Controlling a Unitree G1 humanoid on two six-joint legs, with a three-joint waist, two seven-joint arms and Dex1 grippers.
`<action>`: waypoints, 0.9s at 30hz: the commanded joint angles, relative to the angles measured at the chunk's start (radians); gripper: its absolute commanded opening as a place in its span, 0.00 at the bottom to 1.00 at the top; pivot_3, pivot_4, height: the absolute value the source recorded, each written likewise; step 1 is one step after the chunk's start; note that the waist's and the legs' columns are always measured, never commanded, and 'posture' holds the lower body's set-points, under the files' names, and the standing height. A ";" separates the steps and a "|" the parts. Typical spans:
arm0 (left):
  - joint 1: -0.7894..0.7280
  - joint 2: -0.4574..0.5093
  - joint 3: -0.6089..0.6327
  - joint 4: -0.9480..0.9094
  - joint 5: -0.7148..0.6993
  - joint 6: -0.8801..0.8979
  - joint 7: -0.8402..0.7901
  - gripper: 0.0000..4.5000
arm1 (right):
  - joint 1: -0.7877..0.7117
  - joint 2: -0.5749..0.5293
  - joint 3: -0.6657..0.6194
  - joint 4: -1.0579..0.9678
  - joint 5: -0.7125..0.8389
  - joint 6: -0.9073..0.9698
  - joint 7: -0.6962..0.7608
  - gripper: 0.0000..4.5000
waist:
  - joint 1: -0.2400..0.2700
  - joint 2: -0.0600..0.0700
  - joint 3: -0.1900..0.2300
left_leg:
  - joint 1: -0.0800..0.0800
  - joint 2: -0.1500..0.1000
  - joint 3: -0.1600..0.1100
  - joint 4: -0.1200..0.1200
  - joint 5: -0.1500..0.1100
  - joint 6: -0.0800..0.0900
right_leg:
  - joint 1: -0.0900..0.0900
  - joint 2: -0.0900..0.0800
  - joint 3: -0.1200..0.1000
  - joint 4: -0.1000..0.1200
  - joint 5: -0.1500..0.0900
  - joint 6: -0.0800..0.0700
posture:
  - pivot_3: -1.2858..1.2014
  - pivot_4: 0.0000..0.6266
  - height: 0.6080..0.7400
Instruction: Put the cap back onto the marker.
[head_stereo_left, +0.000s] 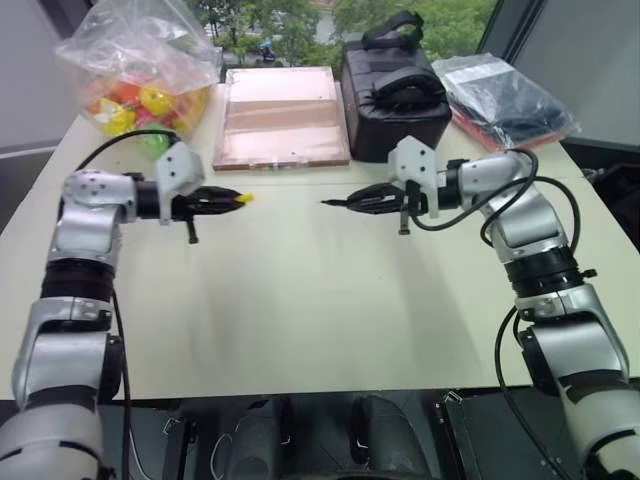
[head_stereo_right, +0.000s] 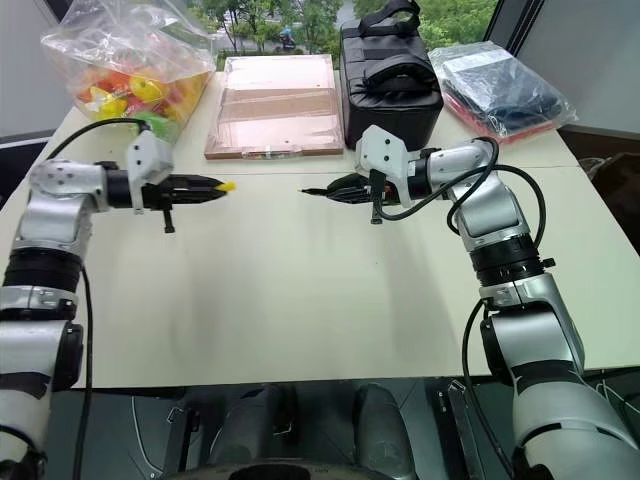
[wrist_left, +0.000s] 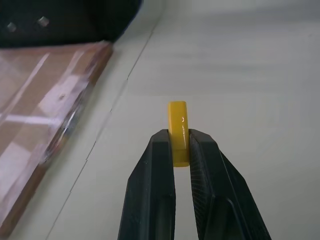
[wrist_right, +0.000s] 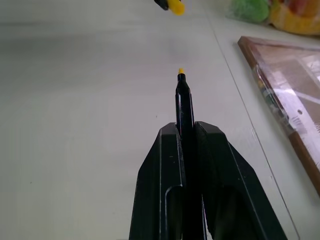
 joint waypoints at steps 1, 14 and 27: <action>-0.037 -0.005 -0.024 -0.084 -0.029 0.041 -0.037 0.01 | -0.039 -0.002 -0.011 -0.014 0.002 -0.027 0.011 0.00 | 0.000 0.000 0.000 | 0.000 0.000 0.000 0.000 0.000 0.000 | 0.000 0.000 0.000 0.000 0.000 0.000 | 0.52 0.24 1.00; -0.100 -0.070 -0.059 0.037 0.004 -0.052 -0.020 0.01 | -0.043 0.018 -0.014 -0.011 -0.008 -0.030 -0.016 0.00 | 0.005 0.000 0.000 | -0.001 0.000 -0.001 0.002 0.000 0.001 | 0.000 0.000 0.000 0.000 0.000 0.000 | 0.52 0.24 1.00; -0.132 -0.137 -0.065 0.114 0.018 -0.091 0.012 0.01 | -0.035 0.045 -0.005 -0.035 -0.004 -0.014 -0.020 0.00 | 0.003 0.000 0.000 | -0.001 0.000 -0.001 0.003 0.000 0.001 | 0.000 0.000 0.000 0.000 0.000 0.000 | 0.52 0.24 1.00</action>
